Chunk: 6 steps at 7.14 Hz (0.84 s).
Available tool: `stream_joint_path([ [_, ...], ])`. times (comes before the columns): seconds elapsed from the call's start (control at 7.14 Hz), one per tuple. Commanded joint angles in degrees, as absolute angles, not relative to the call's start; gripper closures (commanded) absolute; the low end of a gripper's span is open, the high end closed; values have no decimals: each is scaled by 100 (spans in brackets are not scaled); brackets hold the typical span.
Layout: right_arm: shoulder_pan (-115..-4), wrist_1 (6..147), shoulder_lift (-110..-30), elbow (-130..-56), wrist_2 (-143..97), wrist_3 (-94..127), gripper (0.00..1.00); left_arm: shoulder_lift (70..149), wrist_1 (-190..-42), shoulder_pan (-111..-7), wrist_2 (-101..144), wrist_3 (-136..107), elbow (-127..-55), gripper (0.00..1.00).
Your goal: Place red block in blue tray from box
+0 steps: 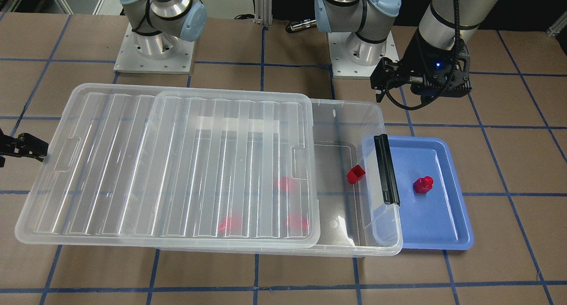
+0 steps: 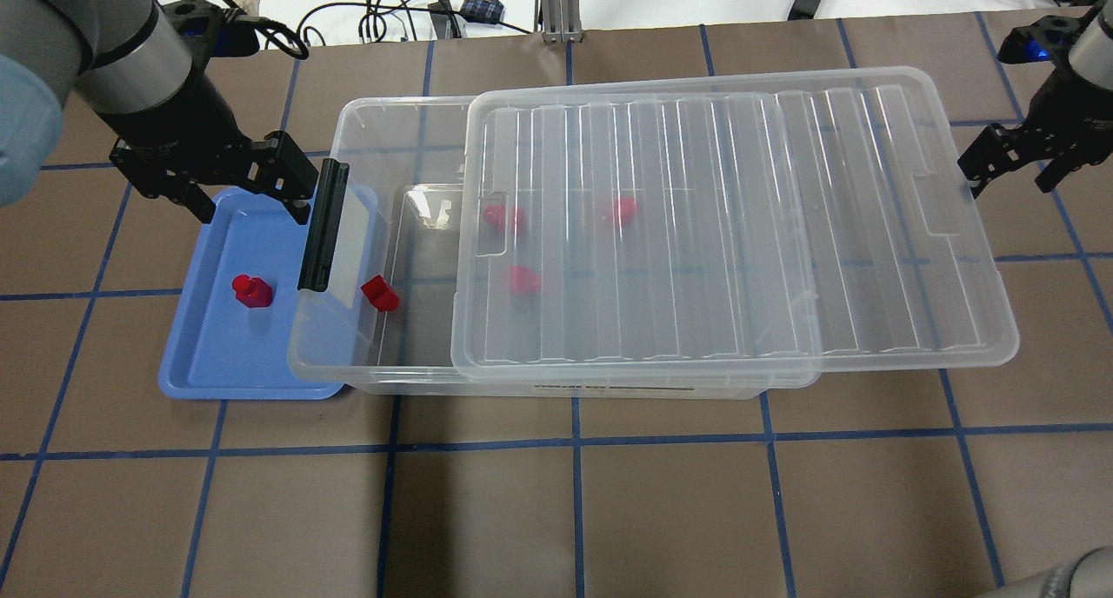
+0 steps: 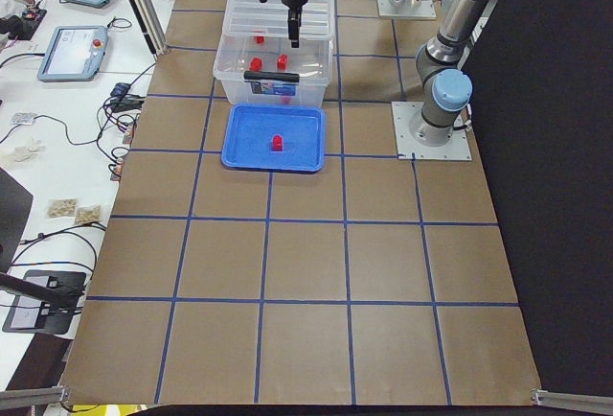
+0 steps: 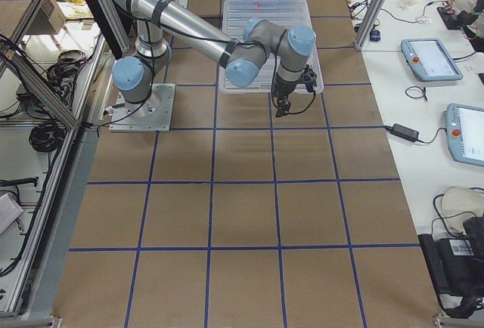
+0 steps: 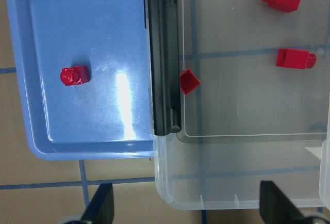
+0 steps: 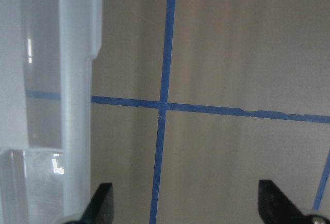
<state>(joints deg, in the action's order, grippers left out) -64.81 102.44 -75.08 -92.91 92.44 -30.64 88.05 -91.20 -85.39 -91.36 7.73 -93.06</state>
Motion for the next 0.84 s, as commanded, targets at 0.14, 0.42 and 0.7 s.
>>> stream_joint_path([
  [0.14,-6784,10257,-7646,-9430,9246,-2700,0,8807,-9123,-8525,-9141,773,-9299,0],
  [0.42,-6899,10257,-7708,-9518,9237,-2488,0,8798,-9123,-8517,-9141,773,-9299,0],
  [0.7,-7065,10274,-7708,-9527,9246,-2304,0,8798,-9123,-8552,-9123,773,-9308,0],
])
